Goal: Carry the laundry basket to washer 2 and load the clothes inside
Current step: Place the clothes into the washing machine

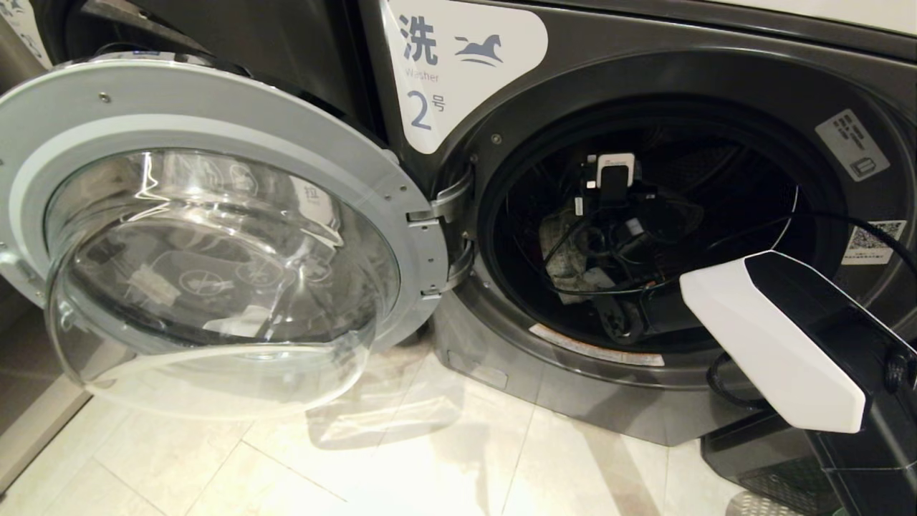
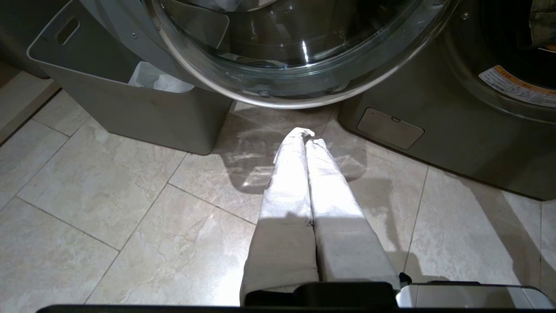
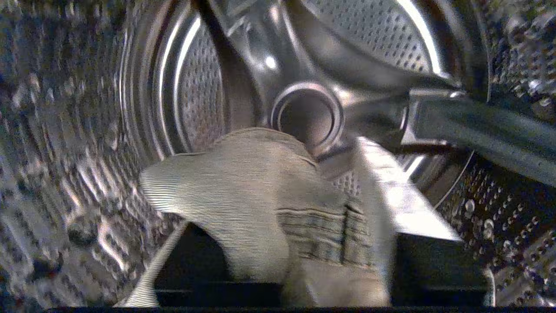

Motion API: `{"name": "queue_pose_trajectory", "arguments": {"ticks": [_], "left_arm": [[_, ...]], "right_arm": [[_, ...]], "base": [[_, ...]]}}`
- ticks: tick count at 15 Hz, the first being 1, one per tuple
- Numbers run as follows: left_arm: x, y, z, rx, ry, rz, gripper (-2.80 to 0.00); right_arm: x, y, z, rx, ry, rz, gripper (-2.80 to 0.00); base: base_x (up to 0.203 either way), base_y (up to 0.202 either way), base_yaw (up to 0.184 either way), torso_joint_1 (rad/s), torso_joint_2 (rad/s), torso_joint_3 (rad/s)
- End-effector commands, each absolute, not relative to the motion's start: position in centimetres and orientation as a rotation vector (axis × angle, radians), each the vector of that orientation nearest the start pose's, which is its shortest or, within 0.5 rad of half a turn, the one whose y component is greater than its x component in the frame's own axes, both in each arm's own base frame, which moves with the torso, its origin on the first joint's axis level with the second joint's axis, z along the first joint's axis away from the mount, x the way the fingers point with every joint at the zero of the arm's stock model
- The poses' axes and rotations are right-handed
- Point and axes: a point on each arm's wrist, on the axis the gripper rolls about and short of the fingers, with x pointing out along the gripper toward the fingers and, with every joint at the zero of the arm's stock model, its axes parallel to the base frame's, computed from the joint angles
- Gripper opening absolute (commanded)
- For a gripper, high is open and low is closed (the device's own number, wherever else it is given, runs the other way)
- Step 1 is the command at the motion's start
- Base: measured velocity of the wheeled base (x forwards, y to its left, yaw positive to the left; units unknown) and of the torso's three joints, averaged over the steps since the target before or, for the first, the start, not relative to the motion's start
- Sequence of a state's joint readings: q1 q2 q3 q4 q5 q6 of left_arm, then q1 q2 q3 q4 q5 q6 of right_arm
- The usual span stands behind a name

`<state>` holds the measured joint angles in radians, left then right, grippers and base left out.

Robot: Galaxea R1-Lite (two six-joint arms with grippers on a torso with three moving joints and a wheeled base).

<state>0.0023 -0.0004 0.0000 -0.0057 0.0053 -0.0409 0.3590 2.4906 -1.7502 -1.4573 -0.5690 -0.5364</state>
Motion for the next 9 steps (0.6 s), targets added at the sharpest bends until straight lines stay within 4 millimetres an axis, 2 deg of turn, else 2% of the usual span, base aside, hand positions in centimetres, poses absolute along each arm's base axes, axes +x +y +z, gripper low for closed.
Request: {"name": "queue_pose_trajectory", "arguments": {"ticks": [1, 4, 6, 9], "left_arm": [[-2.3, 0.0, 7.6, -0.041, -0.006, 0.009, -2.8], [-2.3, 0.0, 7.6, -0.041, -0.006, 0.009, -2.8], [-2.3, 0.0, 7.6, -0.041, -0.006, 0.009, -2.8], [-2.3, 0.0, 7.6, -0.041, -0.006, 0.009, -2.8]], "right_arm": [[46.7, 16.2, 18.3, -0.202, -0.552, -0.365, 0.0], [46.8, 16.2, 17.7, -0.202, -0.531, -0.355, 0.0], [46.6, 16.4, 16.5, -0.181, -0.492, -0.326, 0.0], [45.8, 18.2, 15.5, -0.041, -0.463, -0.225, 0.0]], "base": [[0.0, 0.0, 0.0, 0.0, 0.0, 0.0], [0.0, 0.0, 0.0, 0.0, 0.0, 0.0], [0.0, 0.0, 0.0, 0.0, 0.0, 0.0], [0.0, 0.0, 0.0, 0.0, 0.0, 0.0]]}}
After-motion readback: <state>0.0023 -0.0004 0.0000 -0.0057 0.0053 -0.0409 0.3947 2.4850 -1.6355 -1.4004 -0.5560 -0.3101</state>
